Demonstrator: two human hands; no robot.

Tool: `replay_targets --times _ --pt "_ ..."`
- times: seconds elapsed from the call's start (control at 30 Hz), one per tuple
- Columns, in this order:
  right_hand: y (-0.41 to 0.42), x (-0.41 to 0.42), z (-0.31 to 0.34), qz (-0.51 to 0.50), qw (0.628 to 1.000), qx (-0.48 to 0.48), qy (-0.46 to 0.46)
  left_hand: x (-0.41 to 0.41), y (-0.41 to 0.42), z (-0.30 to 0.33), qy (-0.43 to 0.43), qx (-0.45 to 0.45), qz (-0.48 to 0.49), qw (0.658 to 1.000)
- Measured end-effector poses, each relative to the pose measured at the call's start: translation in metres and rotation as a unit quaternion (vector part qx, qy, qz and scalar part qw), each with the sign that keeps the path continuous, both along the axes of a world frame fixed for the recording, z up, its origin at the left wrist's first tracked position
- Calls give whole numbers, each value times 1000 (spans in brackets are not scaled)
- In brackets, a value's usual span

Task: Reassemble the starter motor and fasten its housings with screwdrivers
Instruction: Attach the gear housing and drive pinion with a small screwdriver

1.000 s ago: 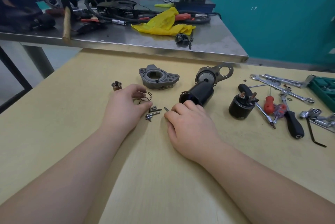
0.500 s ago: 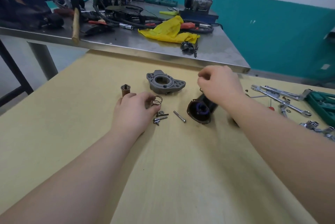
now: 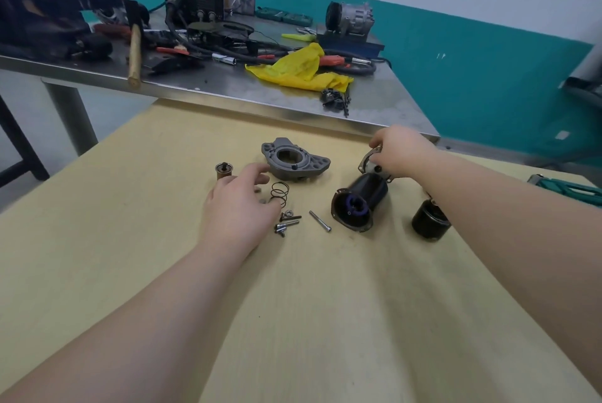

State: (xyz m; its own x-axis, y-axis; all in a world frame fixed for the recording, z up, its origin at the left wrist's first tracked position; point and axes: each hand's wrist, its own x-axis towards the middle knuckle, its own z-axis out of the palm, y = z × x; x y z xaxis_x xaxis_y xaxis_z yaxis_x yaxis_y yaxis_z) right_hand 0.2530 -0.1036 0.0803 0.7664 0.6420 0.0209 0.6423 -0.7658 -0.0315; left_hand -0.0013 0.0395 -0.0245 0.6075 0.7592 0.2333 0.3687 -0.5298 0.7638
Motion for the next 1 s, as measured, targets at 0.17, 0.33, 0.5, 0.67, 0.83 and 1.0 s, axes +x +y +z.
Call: replay_targets --times 0.17,0.33,0.5,0.67,0.83,1.0 --pt "-5 9 0 19 999 -30 -24 -5 -6 8 -28 -27 14 999" --pt "-12 19 -7 -15 996 86 21 -5 -9 10 -46 -30 35 998" --pt "-15 17 5 -30 959 272 73 -5 -9 11 -42 -28 36 998" --pt "-21 -20 52 -51 882 409 228 -6 -15 15 -53 12 46 998" --pt "-32 -67 93 -6 845 391 366 -14 -33 29 -164 55 -44 984" --pt "-34 -109 99 54 804 321 499 -30 -56 43 -283 -33 -235 929"
